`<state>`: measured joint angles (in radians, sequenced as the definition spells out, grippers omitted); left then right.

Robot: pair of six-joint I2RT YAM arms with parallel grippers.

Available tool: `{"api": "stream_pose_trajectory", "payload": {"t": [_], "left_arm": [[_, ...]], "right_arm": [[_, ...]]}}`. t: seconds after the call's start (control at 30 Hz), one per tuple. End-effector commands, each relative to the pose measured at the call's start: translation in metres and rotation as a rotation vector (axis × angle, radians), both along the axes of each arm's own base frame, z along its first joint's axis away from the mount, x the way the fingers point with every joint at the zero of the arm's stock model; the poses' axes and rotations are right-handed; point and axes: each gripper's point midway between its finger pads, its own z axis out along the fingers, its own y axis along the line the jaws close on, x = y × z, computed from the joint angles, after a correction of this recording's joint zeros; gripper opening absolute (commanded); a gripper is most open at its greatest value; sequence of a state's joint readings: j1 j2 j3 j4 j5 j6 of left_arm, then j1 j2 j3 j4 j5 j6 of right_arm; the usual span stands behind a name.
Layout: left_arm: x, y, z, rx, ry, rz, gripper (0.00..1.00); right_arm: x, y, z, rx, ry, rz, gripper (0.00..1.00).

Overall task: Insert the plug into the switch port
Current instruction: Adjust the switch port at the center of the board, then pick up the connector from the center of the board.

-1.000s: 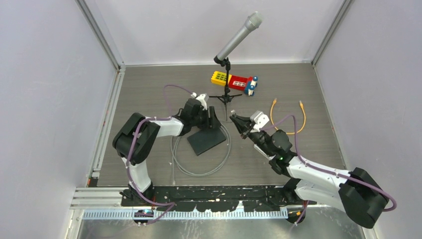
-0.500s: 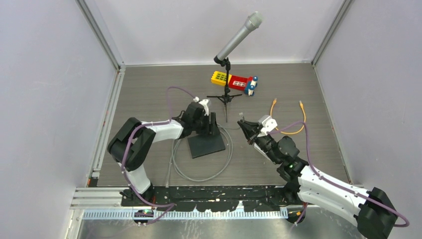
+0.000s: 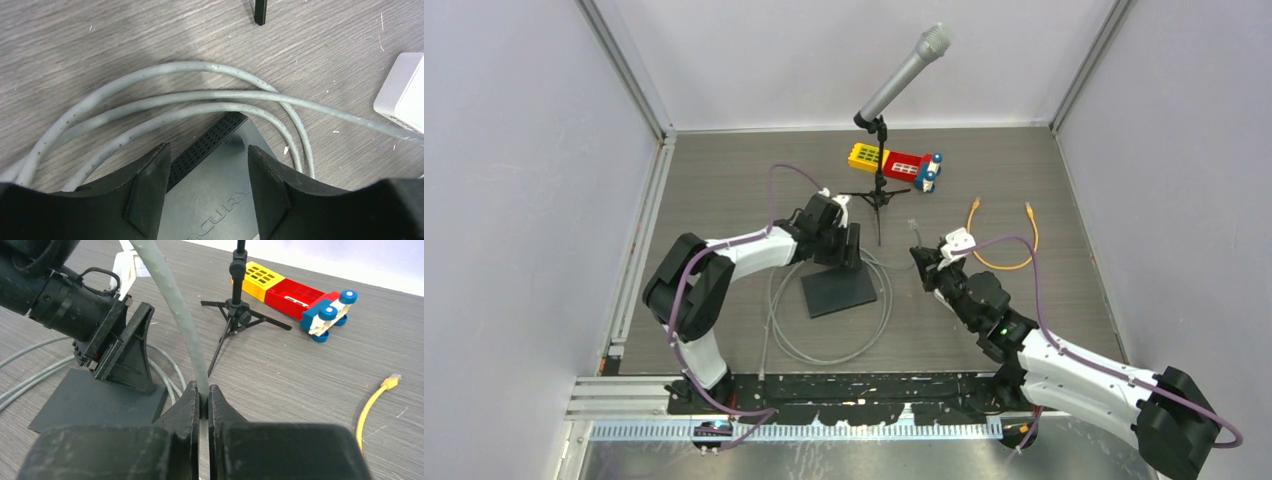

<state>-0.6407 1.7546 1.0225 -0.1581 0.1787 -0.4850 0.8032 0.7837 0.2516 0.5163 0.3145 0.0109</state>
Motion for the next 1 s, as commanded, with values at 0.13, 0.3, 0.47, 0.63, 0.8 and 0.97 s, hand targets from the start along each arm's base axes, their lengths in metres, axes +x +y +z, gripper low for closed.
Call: {"api": "stream_pose_trajectory", "payload": {"t": [0.13, 0.3, 0.47, 0.63, 0.8, 0.97], "left_arm": [[0.010, -0.005, 0.005, 0.114, -0.045, -0.016, 0.60], [0.005, -0.019, 0.001, 0.149, -0.053, -0.034, 0.61], [0.003, -0.040, 0.008, 0.127, -0.073, -0.056, 0.61], [0.003, -0.037, 0.000, 0.223, -0.100, -0.072, 0.60], [0.005, -0.021, -0.005, 0.329, -0.136, -0.075, 0.47], [0.011, 0.001, -0.010, 0.449, -0.162, -0.059, 0.46]], "right_arm": [[0.011, -0.009, 0.022, 0.041, -0.025, -0.091, 0.00], [0.010, -0.011, 0.020, 0.038, -0.009, -0.099, 0.01], [0.005, -0.013, 0.021, 0.050, 0.002, -0.093, 0.00], [0.001, -0.020, 0.021, 0.046, 0.008, -0.102, 0.01], [-0.003, -0.025, 0.023, 0.040, 0.013, -0.107, 0.00], [-0.007, -0.027, 0.029, 0.047, 0.013, -0.099, 0.01]]}}
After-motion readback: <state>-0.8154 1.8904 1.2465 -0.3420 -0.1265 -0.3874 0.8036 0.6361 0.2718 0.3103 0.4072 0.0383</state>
